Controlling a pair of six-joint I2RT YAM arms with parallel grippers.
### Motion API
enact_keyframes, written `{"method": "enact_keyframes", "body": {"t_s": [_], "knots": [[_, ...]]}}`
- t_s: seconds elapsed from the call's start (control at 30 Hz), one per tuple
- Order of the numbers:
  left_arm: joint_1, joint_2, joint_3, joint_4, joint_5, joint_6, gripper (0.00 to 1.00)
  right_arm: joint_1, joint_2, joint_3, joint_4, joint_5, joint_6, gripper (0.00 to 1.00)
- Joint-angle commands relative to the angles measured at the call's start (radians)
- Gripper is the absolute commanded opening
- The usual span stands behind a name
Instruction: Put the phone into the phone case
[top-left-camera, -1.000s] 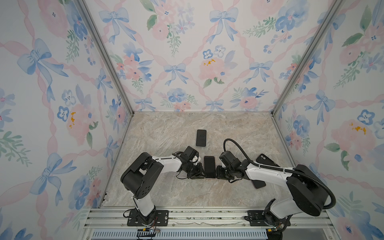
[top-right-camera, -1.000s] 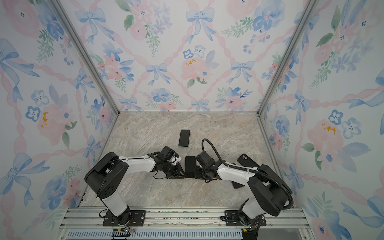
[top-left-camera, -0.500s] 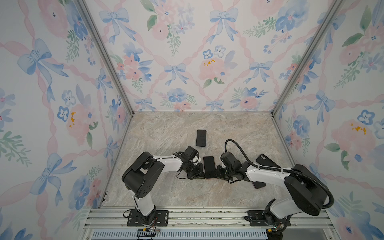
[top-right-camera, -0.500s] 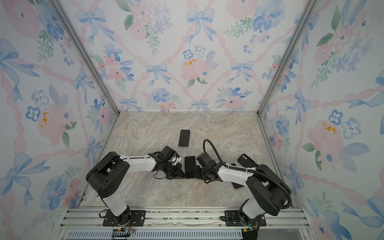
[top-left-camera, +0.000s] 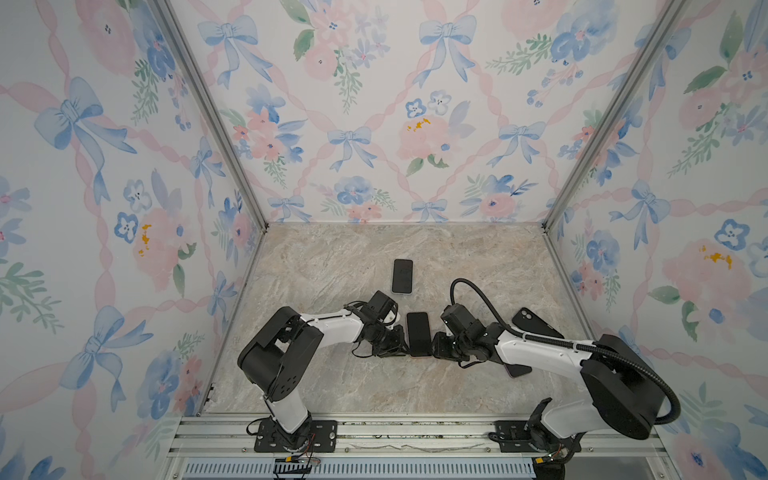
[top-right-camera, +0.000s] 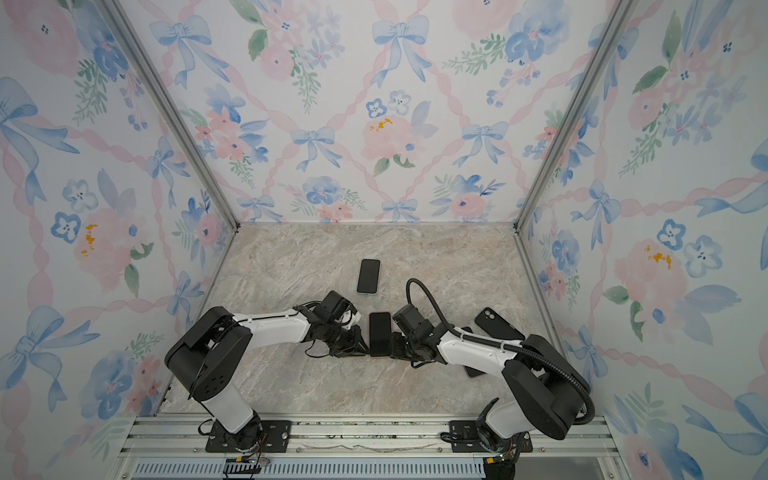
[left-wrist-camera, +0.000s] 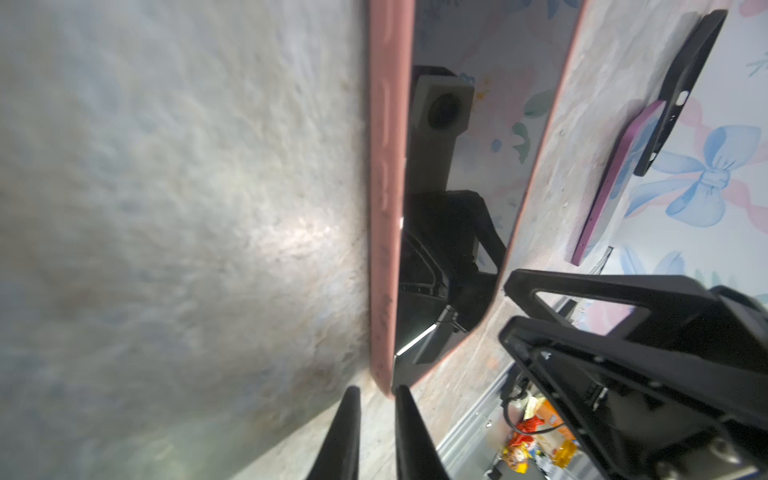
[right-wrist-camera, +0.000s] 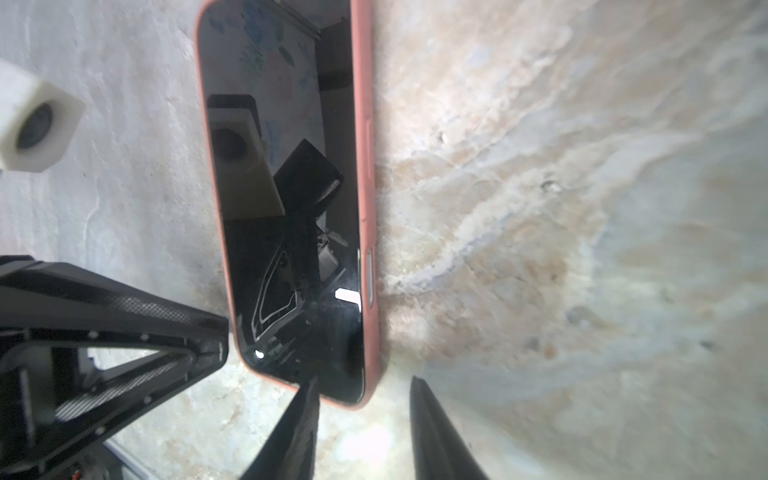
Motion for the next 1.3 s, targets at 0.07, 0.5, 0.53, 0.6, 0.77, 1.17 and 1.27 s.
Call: {"method": "enact_keyframes", "body": {"t_s": [0.07, 0.5, 0.53, 0.6, 0.77, 1.17, 1.27], "knots": [[0.077, -0.014, 0.09, -0.057, -0.048, 0.074, 0.34, -0.071, 0.023, 0.085, -0.046, 0.0, -0.094, 0.46], [0.11, 0.195, 0.261, -0.061, 0.002, 0.136, 0.36, -0.156, 0.201, 0.233, -0.003, -0.082, -0.179, 0.48], [0.109, 0.202, 0.26, -0.061, 0.002, 0.136, 0.36, -0.156, 0.227, 0.236, 0.001, -0.085, -0.179, 0.48], [0.108, 0.211, 0.258, -0.061, 0.0, 0.139, 0.34, -0.156, 0.245, 0.24, 0.01, -0.095, -0.178, 0.48], [0.084, 0.238, 0.268, -0.062, -0.003, 0.136, 0.29, -0.15, 0.287, 0.242, 0.054, -0.125, -0.155, 0.46], [0.027, 0.283, 0.316, -0.062, -0.013, 0.126, 0.03, -0.084, 0.326, 0.238, 0.093, -0.104, -0.099, 0.31], [0.013, 0.277, 0.328, -0.061, -0.018, 0.12, 0.0, -0.072, 0.327, 0.241, 0.078, -0.086, -0.09, 0.29]]}}
